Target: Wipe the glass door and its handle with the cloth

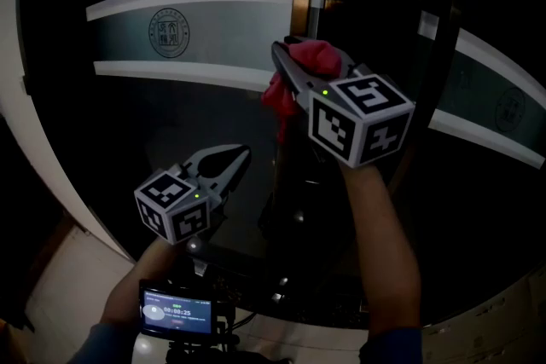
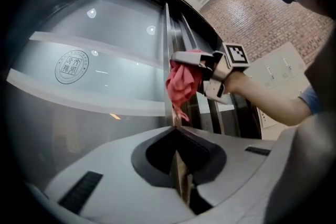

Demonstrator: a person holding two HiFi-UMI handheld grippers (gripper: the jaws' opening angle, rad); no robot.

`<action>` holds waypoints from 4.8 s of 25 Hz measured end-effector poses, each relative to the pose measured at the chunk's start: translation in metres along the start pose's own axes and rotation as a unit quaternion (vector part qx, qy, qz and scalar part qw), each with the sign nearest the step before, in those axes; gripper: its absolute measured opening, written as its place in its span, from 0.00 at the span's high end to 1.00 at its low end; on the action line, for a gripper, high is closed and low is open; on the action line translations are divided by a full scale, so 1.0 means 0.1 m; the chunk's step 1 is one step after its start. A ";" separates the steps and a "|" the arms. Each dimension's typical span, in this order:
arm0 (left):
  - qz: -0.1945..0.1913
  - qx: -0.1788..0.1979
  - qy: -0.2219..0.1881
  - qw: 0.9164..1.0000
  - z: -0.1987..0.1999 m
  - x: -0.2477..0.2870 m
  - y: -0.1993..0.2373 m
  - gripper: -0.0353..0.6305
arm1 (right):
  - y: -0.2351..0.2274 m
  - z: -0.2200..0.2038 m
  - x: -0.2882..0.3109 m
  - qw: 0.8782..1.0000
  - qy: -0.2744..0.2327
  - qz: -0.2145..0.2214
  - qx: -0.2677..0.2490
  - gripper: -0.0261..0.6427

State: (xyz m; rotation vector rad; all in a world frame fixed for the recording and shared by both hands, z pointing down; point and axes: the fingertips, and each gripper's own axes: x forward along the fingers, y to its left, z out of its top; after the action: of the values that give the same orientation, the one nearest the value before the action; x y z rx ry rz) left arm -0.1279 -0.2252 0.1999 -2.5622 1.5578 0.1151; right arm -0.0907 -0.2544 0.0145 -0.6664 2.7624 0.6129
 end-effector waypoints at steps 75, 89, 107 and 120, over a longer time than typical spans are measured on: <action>-0.083 0.022 0.025 0.996 -0.72 -1.29 -2.11 0.93 | 2.10 -1.32 -2.80 0.984 0.057 -0.116 0.125 0.84; -0.097 0.013 0.021 0.995 -0.81 -1.31 -1.96 0.93 | 2.22 -1.41 -2.58 0.982 0.073 -0.120 0.125 0.84; -0.062 -0.013 0.025 0.998 -1.00 -1.30 -0.88 0.93 | 1.56 -1.59 -1.45 0.987 0.083 -0.118 0.070 0.84; -0.048 0.008 0.038 0.998 -1.08 -0.66 -0.43 0.93 | 0.27 -1.73 -0.79 0.987 0.049 -0.139 0.066 0.84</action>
State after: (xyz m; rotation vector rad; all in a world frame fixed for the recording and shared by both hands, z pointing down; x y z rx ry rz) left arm -0.1211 -0.1653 0.3190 -2.6529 1.4517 -0.0052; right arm -0.0568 -0.2801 0.2023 -1.0504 2.6975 0.3419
